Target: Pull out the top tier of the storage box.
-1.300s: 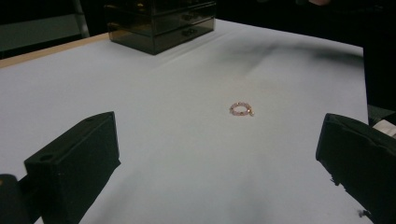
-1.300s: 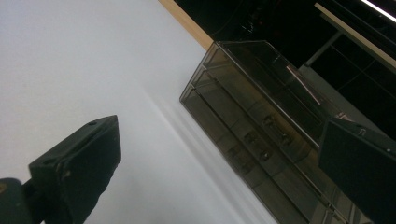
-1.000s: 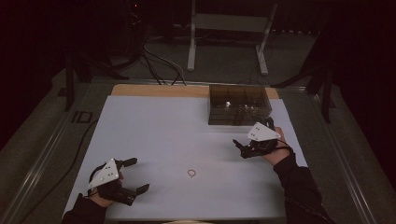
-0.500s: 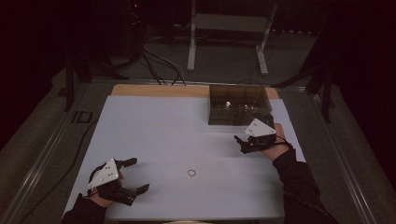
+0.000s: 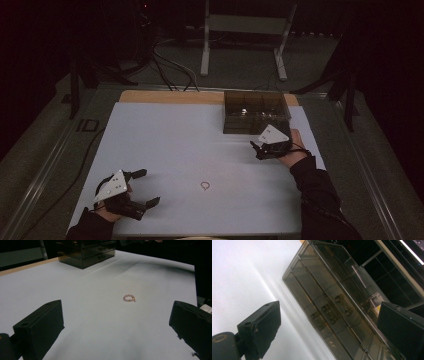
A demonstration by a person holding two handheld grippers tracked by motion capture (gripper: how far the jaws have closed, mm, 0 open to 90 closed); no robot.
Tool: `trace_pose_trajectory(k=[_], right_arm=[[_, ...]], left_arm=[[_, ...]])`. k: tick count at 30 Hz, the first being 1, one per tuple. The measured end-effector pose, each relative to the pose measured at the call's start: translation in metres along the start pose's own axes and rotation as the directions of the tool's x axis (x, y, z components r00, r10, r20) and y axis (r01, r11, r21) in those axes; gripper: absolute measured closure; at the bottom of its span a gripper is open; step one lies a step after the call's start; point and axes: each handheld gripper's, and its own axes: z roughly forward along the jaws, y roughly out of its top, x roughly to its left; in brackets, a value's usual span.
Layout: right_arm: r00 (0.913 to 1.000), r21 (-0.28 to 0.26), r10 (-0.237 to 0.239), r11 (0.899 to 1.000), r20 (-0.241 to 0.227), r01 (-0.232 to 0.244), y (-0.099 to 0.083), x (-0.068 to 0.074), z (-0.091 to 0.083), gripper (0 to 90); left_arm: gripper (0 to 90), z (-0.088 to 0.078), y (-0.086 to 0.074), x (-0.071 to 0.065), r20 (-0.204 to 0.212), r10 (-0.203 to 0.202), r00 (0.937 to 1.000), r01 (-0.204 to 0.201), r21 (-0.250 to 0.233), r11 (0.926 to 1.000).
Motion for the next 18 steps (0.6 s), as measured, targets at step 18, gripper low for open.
trace_pose_trajectory(k=[18], right_arm=[[0.9835,0.111,-0.143,0.985,0.112,0.130,0.000,0.011,0.016,23.8]], left_arm=[[1.0,0.000,0.000,0.000,-0.002,-0.002,1.0000,0.002,0.001,1.0000]])
